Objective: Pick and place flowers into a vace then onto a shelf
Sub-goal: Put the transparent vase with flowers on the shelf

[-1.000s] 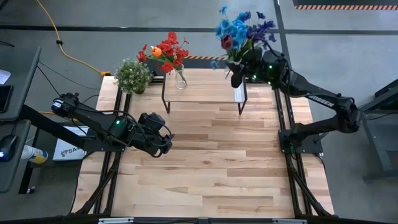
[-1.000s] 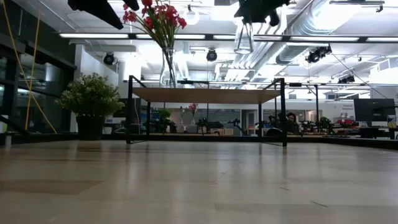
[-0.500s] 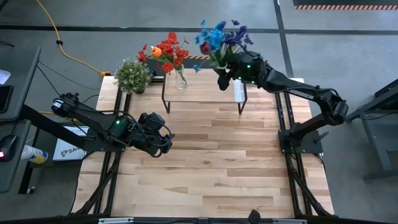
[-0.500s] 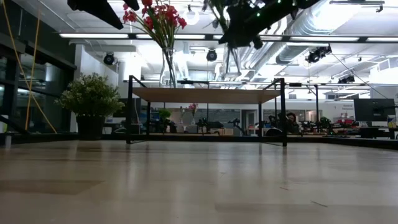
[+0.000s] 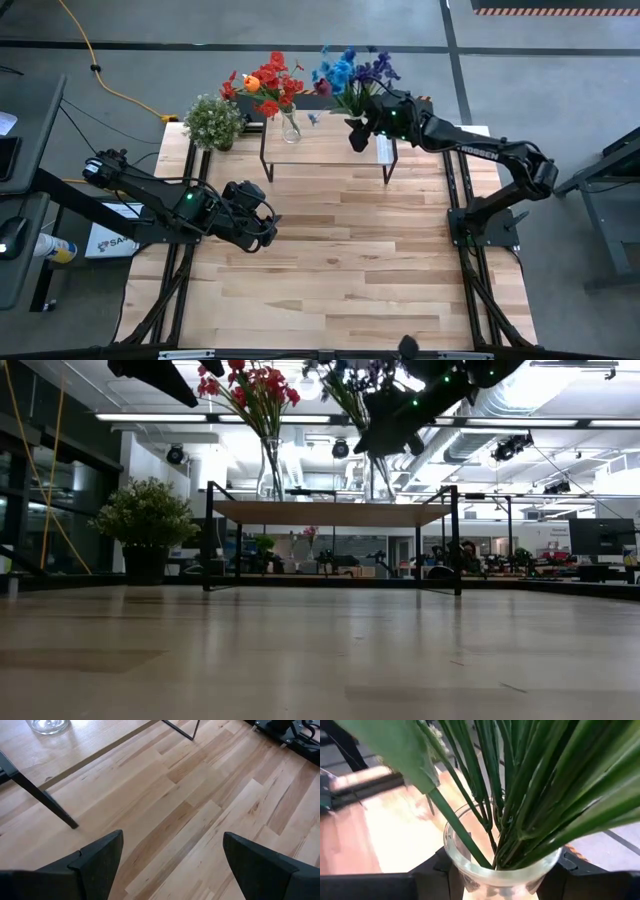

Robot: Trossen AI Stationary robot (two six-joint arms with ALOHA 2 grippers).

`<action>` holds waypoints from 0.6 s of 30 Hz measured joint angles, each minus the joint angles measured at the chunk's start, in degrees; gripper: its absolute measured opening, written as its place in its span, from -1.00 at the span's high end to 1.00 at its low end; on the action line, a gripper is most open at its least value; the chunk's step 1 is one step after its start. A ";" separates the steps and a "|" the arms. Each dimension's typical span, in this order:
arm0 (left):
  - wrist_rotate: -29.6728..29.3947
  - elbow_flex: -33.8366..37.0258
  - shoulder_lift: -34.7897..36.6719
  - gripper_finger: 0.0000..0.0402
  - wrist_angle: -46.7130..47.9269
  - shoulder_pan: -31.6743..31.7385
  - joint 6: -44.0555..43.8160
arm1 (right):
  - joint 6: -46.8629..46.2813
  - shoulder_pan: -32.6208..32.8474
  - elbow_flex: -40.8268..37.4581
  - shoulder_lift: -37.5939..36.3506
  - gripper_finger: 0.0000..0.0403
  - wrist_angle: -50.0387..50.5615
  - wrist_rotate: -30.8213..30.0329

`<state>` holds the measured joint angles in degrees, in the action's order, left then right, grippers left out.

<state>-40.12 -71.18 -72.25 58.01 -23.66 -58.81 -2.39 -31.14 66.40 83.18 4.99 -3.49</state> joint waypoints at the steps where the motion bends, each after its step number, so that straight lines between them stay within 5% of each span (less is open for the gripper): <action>1: 0.00 0.00 0.00 -0.87 0.01 0.00 0.00 | -0.06 0.00 -0.48 0.00 0.18 0.09 -0.22; 18: 0.15 0.00 0.00 -0.87 -0.01 0.00 -0.22 | -0.58 -1.92 -2.48 -0.17 0.18 -0.11 0.41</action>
<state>-39.97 -71.18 -72.25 58.00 -23.66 -59.02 -2.98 -33.06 63.92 83.00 4.89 -3.08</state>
